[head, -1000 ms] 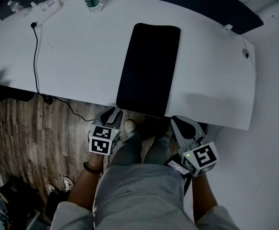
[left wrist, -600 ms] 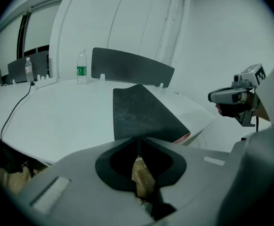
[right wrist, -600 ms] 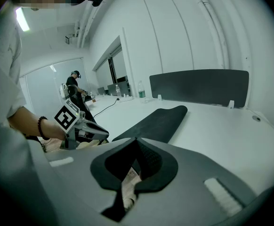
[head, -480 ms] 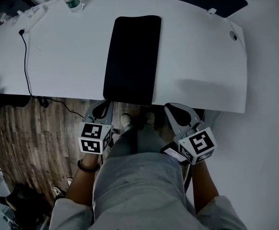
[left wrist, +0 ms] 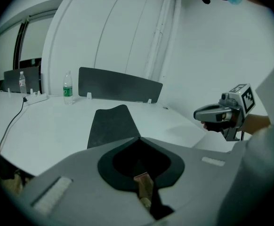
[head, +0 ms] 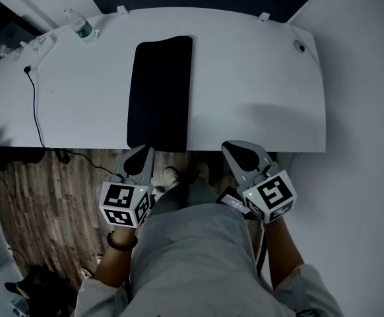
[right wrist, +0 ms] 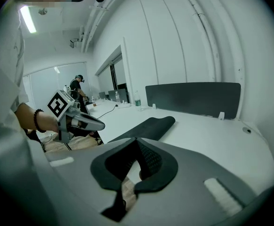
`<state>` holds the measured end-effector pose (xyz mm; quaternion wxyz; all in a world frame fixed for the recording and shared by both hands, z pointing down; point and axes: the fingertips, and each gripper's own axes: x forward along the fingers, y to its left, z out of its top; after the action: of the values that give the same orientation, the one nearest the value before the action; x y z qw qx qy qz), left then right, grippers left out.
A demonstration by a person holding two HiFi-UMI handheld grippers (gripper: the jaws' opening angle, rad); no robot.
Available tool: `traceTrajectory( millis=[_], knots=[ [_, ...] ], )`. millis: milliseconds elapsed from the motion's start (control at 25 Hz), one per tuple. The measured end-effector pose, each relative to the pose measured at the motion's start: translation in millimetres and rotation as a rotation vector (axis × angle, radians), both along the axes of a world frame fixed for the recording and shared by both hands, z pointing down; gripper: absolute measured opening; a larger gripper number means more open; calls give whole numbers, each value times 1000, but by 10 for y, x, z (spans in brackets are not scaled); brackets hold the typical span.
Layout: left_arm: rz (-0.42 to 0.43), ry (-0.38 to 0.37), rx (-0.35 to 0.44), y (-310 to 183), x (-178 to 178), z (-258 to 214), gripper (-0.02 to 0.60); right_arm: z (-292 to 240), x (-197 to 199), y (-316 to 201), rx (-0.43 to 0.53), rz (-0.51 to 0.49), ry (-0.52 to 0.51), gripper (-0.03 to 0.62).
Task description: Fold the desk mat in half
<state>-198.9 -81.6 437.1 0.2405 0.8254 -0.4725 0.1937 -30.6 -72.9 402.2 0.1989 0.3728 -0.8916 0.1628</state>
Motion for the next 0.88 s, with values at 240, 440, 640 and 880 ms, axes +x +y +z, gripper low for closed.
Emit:
traceTrajectory(
  millis=[240, 440, 640, 880],
  knots=[
    [5, 43, 32, 63, 275, -337, 18, -154, 107, -62, -18, -14, 3, 5],
    [-22, 38, 32, 115, 341, -451, 18, -361, 79, -109, 5, -43, -17, 5],
    [-51, 33, 55, 76, 282, -553, 18, -511, -2, -149, 19, -71, -39, 5],
    [-74, 27, 78, 76, 211, -637, 18, -520, -98, -161, 16, -95, -60, 5]
  ],
)
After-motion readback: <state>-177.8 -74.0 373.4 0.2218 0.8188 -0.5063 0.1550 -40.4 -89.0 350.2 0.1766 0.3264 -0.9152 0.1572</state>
